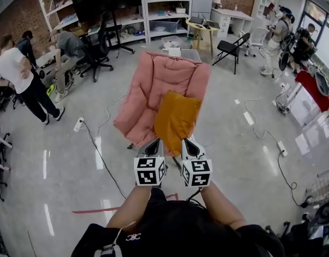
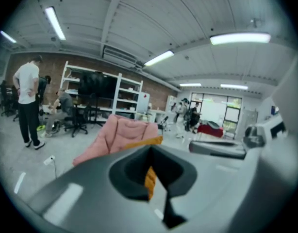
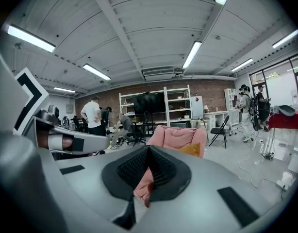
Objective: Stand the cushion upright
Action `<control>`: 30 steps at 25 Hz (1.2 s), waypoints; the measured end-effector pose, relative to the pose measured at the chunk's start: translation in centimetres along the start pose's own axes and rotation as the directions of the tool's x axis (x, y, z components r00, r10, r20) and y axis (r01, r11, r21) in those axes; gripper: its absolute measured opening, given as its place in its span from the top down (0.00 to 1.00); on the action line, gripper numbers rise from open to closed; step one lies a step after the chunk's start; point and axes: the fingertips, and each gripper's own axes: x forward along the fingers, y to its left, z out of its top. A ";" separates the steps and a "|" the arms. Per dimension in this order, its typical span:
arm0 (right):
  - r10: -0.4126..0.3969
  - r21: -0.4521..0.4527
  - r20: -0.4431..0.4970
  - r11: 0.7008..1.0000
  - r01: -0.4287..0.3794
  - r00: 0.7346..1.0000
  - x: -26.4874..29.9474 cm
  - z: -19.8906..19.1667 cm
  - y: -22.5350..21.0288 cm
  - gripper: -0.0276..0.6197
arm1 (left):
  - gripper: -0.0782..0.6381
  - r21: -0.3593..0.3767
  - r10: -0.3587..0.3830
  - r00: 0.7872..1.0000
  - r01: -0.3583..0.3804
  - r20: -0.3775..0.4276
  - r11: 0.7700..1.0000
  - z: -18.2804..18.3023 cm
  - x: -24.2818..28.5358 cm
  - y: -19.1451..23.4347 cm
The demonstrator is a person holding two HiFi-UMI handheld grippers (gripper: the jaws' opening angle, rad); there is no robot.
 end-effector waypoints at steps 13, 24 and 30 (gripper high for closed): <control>-0.025 0.021 -0.058 0.999 0.026 0.998 9.5 1.5 -0.7 0.97 | 0.90 -0.052 -0.008 0.999 0.006 -0.039 0.999 2.3 6.5 6.6; -0.112 0.087 -0.101 0.989 0.121 0.989 15.4 1.0 -1.9 0.97 | 0.90 -0.044 -0.085 0.991 0.080 -0.106 0.996 2.6 12.2 10.6; -0.174 0.101 -0.110 0.978 0.185 0.979 18.1 1.5 -2.7 0.97 | 0.90 -0.033 -0.141 0.983 0.138 -0.121 0.990 3.7 15.1 12.5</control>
